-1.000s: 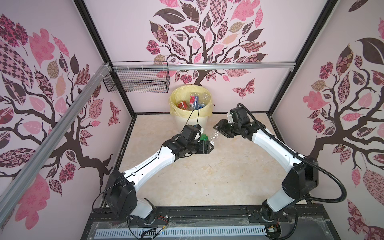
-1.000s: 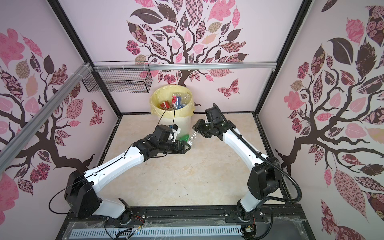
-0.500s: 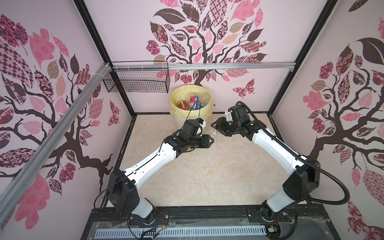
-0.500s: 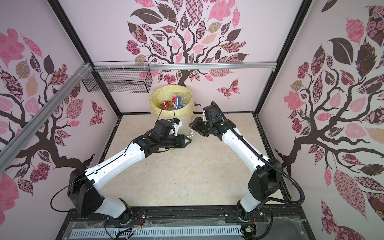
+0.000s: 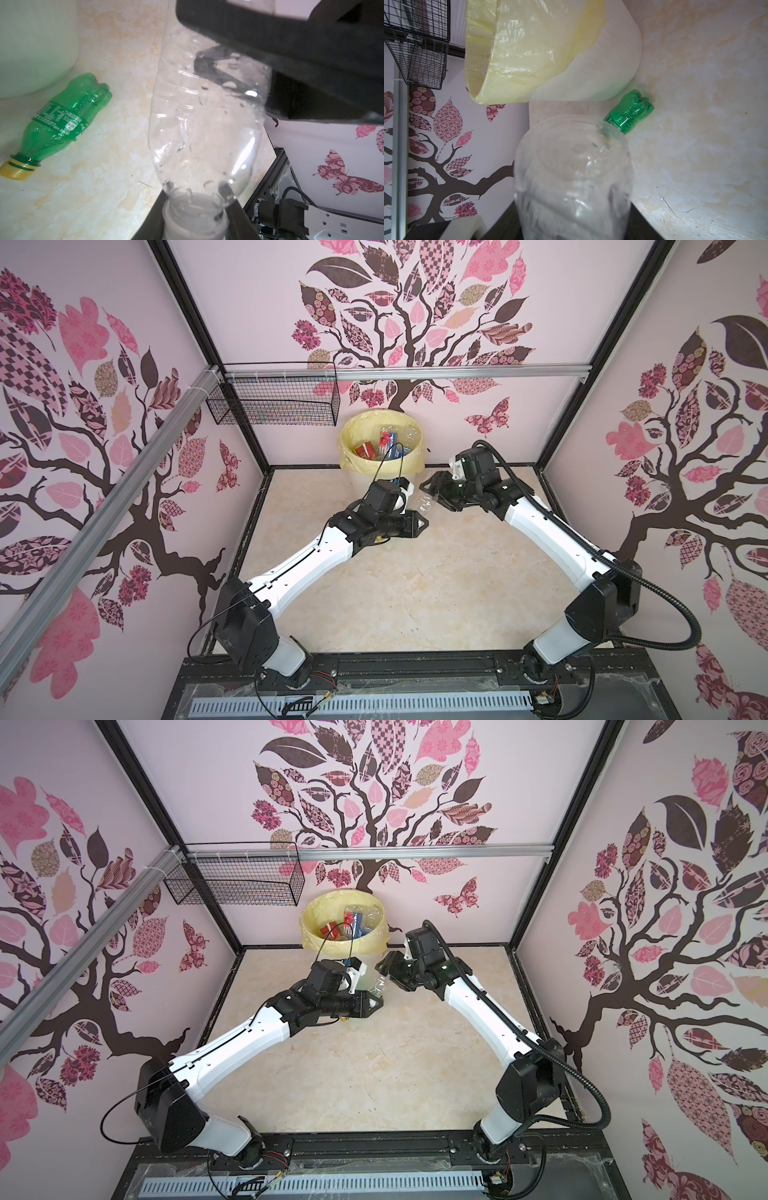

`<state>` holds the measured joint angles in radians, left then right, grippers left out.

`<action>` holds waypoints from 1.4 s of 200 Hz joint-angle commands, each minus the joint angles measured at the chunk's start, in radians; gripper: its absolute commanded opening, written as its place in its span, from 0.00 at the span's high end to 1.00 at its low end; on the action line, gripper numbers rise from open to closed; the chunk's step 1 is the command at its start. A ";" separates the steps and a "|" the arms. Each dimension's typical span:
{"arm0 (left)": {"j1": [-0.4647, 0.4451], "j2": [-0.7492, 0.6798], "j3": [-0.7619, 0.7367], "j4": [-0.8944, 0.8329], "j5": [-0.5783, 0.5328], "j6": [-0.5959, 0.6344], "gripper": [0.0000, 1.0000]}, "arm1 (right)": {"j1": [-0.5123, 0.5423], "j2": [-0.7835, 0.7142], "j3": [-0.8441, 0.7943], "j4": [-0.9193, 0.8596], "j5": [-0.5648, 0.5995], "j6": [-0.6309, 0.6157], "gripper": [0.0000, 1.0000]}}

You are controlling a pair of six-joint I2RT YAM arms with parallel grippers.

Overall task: Throw the plastic bottles in the bin
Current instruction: 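Raise the clear bottle over the bin with the left gripper while the right releases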

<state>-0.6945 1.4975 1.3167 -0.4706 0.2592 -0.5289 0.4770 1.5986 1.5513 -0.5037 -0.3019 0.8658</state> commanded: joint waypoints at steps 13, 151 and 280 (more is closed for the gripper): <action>0.024 -0.039 0.076 -0.102 -0.137 0.067 0.82 | 0.005 -0.023 0.063 -0.027 0.002 0.001 0.32; 0.152 -0.040 0.433 -0.218 -0.492 0.100 0.83 | 0.005 0.032 0.456 -0.111 0.081 -0.077 0.00; 0.185 0.224 0.942 -0.078 -0.595 0.192 0.75 | -0.018 0.088 0.585 -0.130 0.077 -0.122 0.00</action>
<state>-0.5377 1.6722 2.2364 -0.5739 -0.3210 -0.3504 0.4740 1.6558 2.0769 -0.6056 -0.2222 0.7734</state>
